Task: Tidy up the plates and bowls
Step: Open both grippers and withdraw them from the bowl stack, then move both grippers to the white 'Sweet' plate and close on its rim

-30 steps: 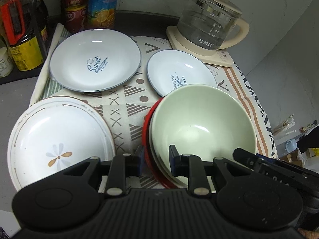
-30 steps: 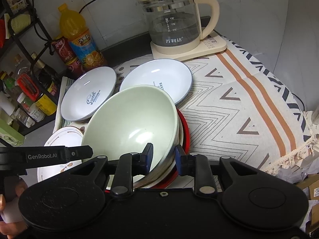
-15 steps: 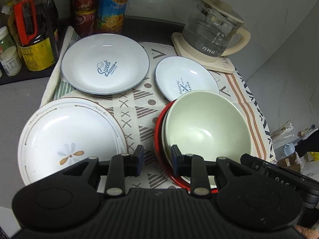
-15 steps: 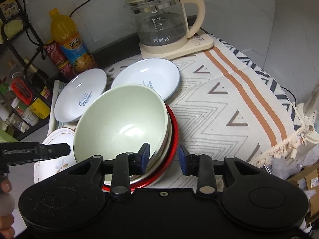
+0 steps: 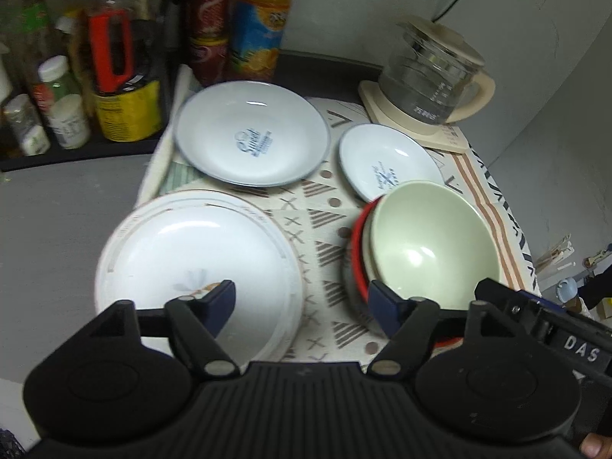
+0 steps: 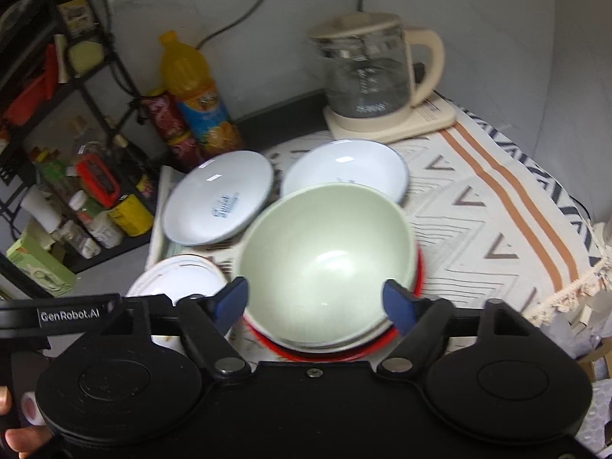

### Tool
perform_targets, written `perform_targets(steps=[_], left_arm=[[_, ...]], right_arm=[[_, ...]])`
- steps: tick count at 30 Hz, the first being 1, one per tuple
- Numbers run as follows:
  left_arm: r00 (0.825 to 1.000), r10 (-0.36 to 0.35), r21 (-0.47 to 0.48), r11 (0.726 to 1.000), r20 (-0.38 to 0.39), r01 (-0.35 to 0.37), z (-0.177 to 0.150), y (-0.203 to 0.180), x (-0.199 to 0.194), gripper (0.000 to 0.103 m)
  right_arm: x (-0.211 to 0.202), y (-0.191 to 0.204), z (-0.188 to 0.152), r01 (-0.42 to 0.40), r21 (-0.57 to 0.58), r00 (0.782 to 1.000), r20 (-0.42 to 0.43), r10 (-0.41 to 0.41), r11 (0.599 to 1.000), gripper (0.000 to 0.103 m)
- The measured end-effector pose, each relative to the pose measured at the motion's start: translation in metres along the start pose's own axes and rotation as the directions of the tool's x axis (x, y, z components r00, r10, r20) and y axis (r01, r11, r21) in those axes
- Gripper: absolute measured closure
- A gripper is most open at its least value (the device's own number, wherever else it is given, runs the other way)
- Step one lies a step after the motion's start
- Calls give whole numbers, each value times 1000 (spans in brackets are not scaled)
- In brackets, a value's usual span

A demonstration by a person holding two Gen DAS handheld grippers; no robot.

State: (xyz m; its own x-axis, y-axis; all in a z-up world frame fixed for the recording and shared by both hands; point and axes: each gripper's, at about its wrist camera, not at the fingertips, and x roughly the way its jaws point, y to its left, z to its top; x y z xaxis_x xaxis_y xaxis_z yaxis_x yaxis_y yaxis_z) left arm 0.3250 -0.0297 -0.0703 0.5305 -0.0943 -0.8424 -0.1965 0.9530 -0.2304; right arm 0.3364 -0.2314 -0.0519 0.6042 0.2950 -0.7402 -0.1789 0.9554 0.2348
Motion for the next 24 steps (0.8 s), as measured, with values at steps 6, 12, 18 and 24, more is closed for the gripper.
perform_targets(steps=[6,12,18,24], left_arm=[[999,38,-42,998,18,-37,-9,35,-20,19],[998,58,-89,995,21,-56,-17,65,-34,19],[997,67,-154,986,29,-62,-18,95,-41,19],[997,55,-189,981,55,-43,-16,113,-52,19]], right_arm=[[0,36,-7,-44,-38,999,-9,44,998,12],[7,63,-16,-72,-64,997,-38,69,995,10],[11,89,-21,-102,-112,993,-72,95,988,10],[16,111,-20,-144,-139,987,-85,133,980,10]])
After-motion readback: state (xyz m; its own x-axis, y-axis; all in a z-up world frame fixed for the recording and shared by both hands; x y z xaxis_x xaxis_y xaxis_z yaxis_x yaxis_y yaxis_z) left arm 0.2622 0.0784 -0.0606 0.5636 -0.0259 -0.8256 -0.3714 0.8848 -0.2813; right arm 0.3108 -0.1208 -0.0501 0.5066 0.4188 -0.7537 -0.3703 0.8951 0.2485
